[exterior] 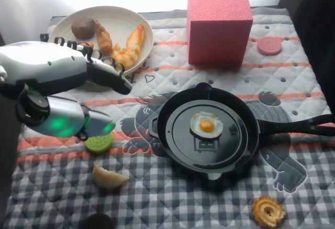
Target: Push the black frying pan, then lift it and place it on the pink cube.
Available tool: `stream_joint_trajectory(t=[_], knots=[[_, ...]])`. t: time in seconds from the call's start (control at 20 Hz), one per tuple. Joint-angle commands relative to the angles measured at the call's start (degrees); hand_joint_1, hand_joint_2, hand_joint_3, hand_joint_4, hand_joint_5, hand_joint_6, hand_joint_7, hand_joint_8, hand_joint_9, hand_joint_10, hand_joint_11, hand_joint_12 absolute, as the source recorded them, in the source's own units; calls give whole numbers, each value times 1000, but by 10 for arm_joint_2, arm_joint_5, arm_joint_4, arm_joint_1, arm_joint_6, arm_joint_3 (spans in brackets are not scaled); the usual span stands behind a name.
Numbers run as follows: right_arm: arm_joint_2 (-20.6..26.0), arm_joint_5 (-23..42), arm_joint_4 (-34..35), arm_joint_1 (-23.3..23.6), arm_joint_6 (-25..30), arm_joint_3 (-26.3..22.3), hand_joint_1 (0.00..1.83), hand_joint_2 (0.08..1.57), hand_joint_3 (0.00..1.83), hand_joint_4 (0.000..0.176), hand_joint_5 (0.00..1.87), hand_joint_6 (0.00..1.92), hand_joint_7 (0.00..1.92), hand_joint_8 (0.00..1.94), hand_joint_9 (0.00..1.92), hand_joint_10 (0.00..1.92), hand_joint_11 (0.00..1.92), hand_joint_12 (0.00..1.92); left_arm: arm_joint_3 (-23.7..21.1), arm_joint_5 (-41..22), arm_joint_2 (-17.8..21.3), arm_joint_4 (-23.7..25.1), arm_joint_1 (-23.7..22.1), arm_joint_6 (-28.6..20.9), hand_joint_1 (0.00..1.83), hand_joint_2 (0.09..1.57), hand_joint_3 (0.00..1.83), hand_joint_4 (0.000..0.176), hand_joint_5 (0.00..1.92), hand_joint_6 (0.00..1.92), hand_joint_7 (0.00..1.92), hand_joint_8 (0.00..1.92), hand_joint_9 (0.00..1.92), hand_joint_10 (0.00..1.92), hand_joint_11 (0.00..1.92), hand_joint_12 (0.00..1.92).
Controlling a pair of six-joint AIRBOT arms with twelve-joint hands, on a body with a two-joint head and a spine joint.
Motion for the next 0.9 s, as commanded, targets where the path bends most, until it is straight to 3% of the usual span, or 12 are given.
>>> stream_joint_trajectory(t=[0.0, 0.2, 0.4, 0.5, 0.55, 0.7, 0.8, 0.85], knots=[[9, 72, -1, 5, 0, 7, 482, 1163, 1, 0, 0, 0, 0, 0, 0, 0, 0, 671, 0, -46, 1, 0, -7, 0, 387, 1318, 2, 0, 452, 6, 358, 2, 312, 28, 0, 1164], [25, 71, -14, 12, -6, 7, 522, 1132, 0, 0, 0, 0, 0, 0, 0, 0, 0, 515, 1, -36, -4, 8, -8, 0, 380, 1310, 0, 0, 445, 2, 358, 4, 319, 12, 0, 1115], [27, 71, -16, 12, -6, 9, 497, 1114, 3, 0, 0, 0, 0, 0, 0, 0, 0, 431, 5, -11, -15, 25, -3, 0, 460, 1269, 0, 0, 514, 15, 466, 19, 428, 34, 0, 1259], [27, 71, -16, 13, -5, 9, 491, 1118, 0, 0, 0, 0, 0, 0, 0, 0, 0, 531, 9, -4, -22, 25, 2, 0, 502, 1263, 0, 0, 572, 28, 495, 16, 430, 24, 0, 1134], [27, 71, -15, 13, -3, 10, 474, 1118, 0, 0, 0, 0, 0, 0, 0, 0, 0, 772, 15, 0, -33, 26, 7, 0, 525, 1253, 0, 0, 665, 48, 548, 16, 470, 26, 0, 1207], [25, 71, -11, 12, -1, 11, 494, 1110, 1, 0, 0, 0, 0, 0, 0, 0, 0, 734, 24, 1, -52, 27, 14, 0, 519, 1260, 1, 0, 745, 73, 592, 17, 508, 32, 0, 1288], [24, 71, -9, 12, -1, 11, 477, 1112, 0, 0, 0, 0, 0, 0, 13, 4, 0, 1003, 28, 0, -63, 29, 16, 0, 516, 1265, 3, 0, 718, 58, 610, 9, 527, 30, 0, 1333], [24, 71, -8, 12, -1, 11, 478, 1111, 0, 0, 0, 0, 0, 0, 2, 0, 0, 1025, 31, 0, -69, 32, 17, 0, 489, 1271, 4, 0, 709, 56, 602, 4, 515, 24, 0, 1322]])
